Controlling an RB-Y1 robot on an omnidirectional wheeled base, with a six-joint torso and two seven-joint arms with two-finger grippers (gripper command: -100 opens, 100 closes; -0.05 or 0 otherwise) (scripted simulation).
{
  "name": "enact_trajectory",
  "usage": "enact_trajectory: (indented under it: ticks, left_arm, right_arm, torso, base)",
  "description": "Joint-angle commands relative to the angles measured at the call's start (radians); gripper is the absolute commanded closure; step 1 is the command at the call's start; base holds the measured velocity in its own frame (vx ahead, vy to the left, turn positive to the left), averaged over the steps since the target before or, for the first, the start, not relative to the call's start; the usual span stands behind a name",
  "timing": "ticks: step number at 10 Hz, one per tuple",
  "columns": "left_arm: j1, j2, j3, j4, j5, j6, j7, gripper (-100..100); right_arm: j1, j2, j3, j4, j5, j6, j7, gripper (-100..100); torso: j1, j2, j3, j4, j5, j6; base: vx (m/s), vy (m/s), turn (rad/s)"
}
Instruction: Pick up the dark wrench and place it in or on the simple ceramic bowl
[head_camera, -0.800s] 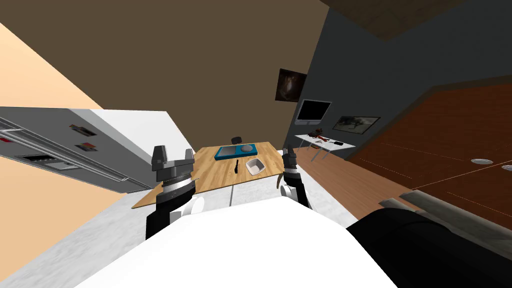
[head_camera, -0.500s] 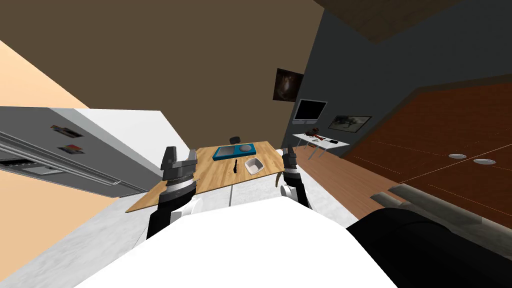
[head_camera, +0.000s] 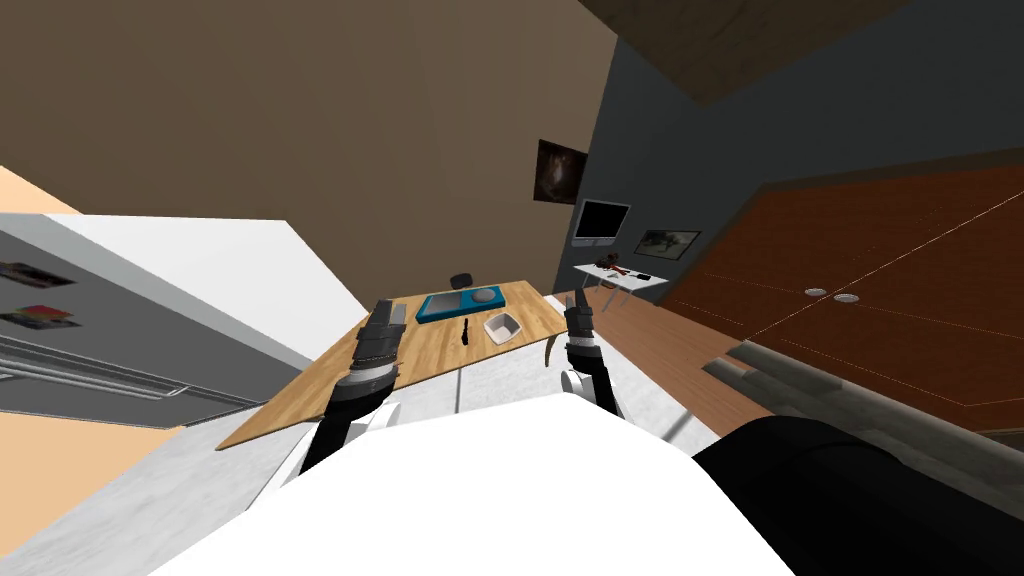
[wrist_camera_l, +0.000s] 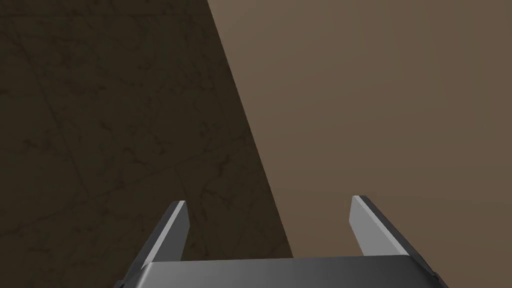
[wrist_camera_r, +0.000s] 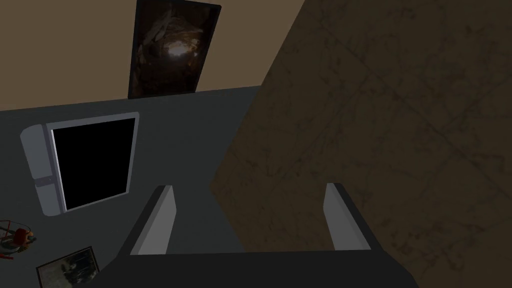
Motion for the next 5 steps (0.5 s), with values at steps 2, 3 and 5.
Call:
enact_trajectory:
  ticks: [2, 3, 5]
  left_arm:
    - [-0.013, 0.054, -0.006, 0.050, -0.057, -0.018, -0.045, -100]
    - [-0.019, 0.090, -0.011, 0.087, -0.096, -0.033, -0.076, -100]
    - [-0.026, 0.126, -0.018, 0.126, -0.141, -0.048, -0.109, -100]
  right_arm:
    - [0.000, 0.000, 0.000, 0.000, 0.000, 0.000, 0.000, 0]
    - [0.000, 0.000, 0.000, 0.000, 0.000, 0.000, 0.000, 0]
    - [0.000, 0.000, 0.000, 0.000, 0.000, 0.000, 0.000, 0]
  torso:
    - [0.000, 0.001, 0.000, 0.000, 0.000, 0.000]
    - [0.000, 0.000, 0.000, 0.000, 0.000, -0.001]
    - [0.000, 0.000, 0.000, 0.000, 0.000, 0.000]
  base:
    - [-0.064, 0.014, -0.187]
    - [-0.041, 0.008, -0.186]
    - [-0.061, 0.012, -0.218]
